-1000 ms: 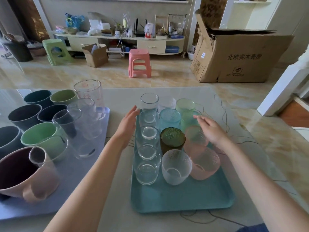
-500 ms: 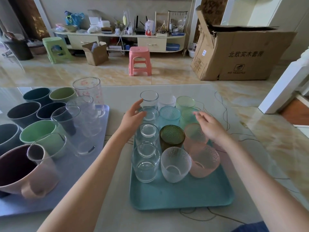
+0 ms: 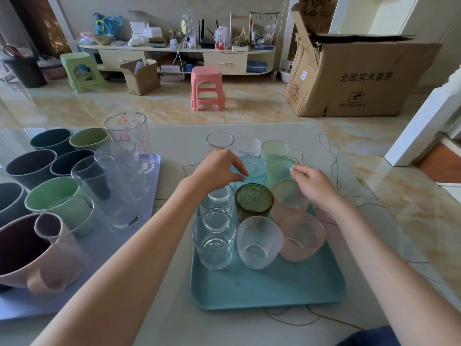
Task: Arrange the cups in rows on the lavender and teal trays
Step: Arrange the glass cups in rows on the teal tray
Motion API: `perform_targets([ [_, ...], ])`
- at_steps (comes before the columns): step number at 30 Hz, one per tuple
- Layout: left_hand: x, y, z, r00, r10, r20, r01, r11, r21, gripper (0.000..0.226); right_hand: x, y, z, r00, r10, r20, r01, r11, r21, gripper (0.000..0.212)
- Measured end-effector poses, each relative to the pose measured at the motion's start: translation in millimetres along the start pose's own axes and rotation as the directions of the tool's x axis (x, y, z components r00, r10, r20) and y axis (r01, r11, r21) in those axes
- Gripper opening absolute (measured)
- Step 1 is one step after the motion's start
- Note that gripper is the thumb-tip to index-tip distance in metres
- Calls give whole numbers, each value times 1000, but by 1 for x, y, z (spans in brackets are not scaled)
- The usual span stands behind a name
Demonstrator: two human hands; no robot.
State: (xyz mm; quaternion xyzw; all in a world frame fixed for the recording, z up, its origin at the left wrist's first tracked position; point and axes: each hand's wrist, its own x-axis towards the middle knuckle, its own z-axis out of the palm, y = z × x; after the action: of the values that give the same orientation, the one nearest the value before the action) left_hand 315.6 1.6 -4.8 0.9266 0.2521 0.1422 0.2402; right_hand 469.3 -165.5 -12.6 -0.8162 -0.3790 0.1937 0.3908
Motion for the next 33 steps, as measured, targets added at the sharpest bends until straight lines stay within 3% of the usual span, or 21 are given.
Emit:
perform_targets([
  [10, 0, 9, -6, 999, -1, 40, 1, 1000, 7, 16, 0, 1, 0, 1000, -3, 3, 3, 999, 38, 41],
  [14, -5, 5, -11, 1000, 14, -4, -14, 999, -41, 18, 1, 2, -3, 999, -33, -8, 33, 998, 49, 35],
  [18, -21, -3, -18, 992, -58, -115, 42, 989, -140, 15, -1, -5, -9, 970, -161, -183, 143, 984, -109, 12],
  [21, -40, -14, -20, 971, -122, -205, 70, 967, -245, 13, -10, -9, -15, 964, -227, -142, 189, 952, -241, 4],
  [25, -64, -32, -20, 945, -186, -268, 136, 971, -196, 11, -22, 0, -16, 994, -98, -50, 71, 919, -387, 14],
  [28, -75, -34, -16, 939, -275, -206, 225, 945, -238, 23, -26, 6, -13, 1000, 0, -27, -11, 915, -404, 17],
  [33, -80, -29, -11, 951, -249, -184, 199, 947, -252, 28, -25, 8, -7, 998, -32, -62, 7, 929, -369, 6],
])
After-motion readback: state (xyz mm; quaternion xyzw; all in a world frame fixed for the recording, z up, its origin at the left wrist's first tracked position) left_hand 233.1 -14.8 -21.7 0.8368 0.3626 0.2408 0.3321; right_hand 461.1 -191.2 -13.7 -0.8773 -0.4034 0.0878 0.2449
